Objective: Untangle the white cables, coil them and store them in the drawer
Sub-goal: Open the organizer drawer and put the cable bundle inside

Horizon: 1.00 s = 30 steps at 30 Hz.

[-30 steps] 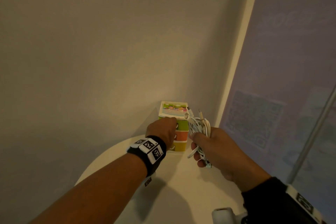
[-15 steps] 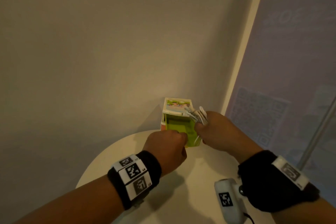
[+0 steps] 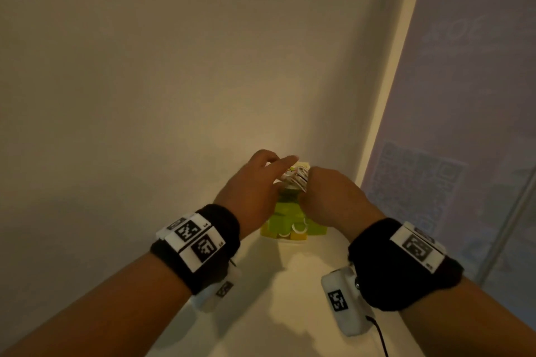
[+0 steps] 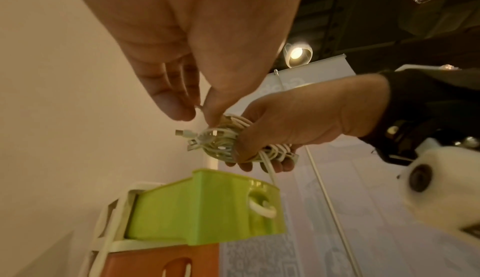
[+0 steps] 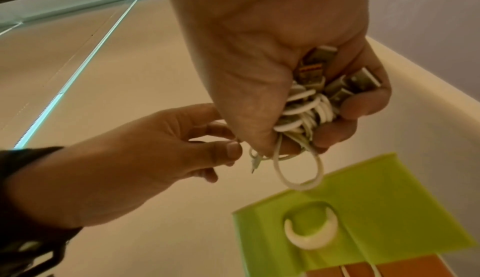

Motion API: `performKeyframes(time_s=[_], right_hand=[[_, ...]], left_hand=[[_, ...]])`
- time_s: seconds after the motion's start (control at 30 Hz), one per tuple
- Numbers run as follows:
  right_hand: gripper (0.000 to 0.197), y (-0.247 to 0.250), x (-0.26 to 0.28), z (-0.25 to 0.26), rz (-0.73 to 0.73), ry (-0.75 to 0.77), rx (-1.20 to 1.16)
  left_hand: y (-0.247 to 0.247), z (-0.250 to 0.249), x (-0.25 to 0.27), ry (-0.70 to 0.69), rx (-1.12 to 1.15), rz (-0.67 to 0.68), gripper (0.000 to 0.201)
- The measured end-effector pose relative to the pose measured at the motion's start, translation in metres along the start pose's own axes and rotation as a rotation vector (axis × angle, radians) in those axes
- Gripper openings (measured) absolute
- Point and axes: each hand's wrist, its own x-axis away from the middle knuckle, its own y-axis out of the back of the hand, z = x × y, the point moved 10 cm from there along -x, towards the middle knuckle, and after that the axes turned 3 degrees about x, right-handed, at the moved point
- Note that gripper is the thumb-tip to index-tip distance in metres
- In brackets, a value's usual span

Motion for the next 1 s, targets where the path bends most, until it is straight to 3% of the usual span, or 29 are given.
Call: performKeyframes(time_s=[0.2,0.37,0.57,0.7,0.83,1.0], right_hand=[[0.017,0.000,-0.017,-0.001,-0.104,-0.009,0.079],[0.024,-0.026,-0.017,0.001,0.062,0.036,0.157],[0.039,-0.057,-0.015,0.005,0.230,0.046,0.233],[0.044,-0.063,-0.015,0.006,0.249,0.026,0.261],[0.069,-0.063,-0.016,0.005,0.227,-0.001,0.163],[0.041,-0.058,-0.019,0.010,0.124,0.022,0.170]], left_hand=[[-0.013,0.008,-0.011,0.012,0.038,0.038,0.047],[-0.026,0.012,-0.009,0.057,0.017,0.107,0.030],[-0.037,0.030,-0.003,0.190,-0.078,0.224,0.026],[-0.040,0.032,-0.004,0.233,-0.069,0.238,0.025],[-0.045,0.028,-0.014,0.189,-0.085,0.233,0.023],[-0.050,0.027,-0.020,0.140,-0.135,0.249,0.026]])
